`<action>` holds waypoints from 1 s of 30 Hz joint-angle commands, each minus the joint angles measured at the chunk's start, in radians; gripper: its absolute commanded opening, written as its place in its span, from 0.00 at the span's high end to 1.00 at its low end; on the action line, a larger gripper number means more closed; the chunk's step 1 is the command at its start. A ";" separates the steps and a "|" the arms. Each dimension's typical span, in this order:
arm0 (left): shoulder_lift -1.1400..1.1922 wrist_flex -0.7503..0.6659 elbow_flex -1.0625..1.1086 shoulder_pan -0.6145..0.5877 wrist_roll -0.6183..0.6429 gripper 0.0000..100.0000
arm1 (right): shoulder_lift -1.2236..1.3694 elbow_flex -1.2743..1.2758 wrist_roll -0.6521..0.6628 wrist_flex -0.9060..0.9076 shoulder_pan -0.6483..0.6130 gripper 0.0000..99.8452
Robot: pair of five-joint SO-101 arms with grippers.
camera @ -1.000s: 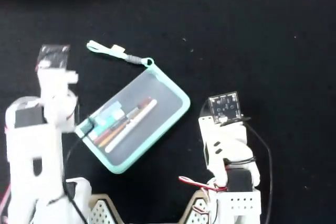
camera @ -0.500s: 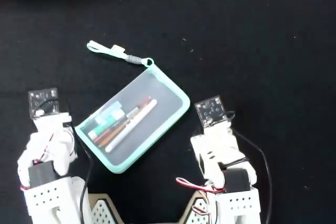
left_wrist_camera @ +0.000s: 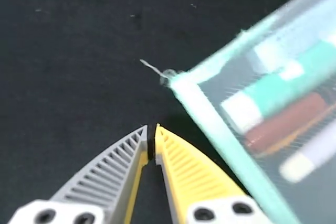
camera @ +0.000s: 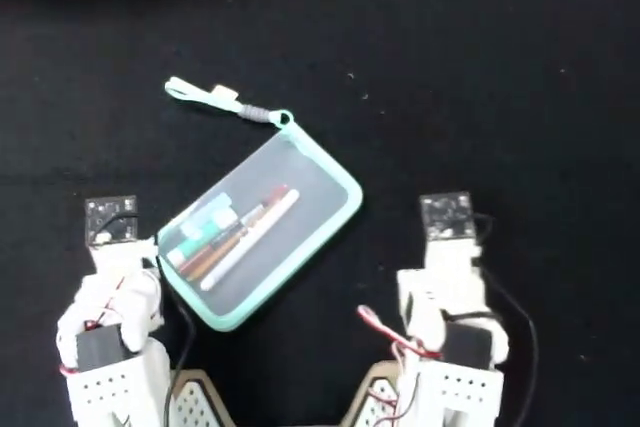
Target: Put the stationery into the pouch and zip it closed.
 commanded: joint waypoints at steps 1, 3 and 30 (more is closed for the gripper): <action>-0.014 0.015 0.019 0.045 -0.011 0.95 | -0.065 -0.004 -0.006 0.005 0.084 0.92; -0.014 0.020 0.019 0.041 -0.011 0.95 | -0.065 -0.004 -0.006 0.005 0.098 0.92; -0.012 0.020 0.019 0.039 -0.011 0.95 | -0.065 -0.004 -0.005 0.005 0.098 0.92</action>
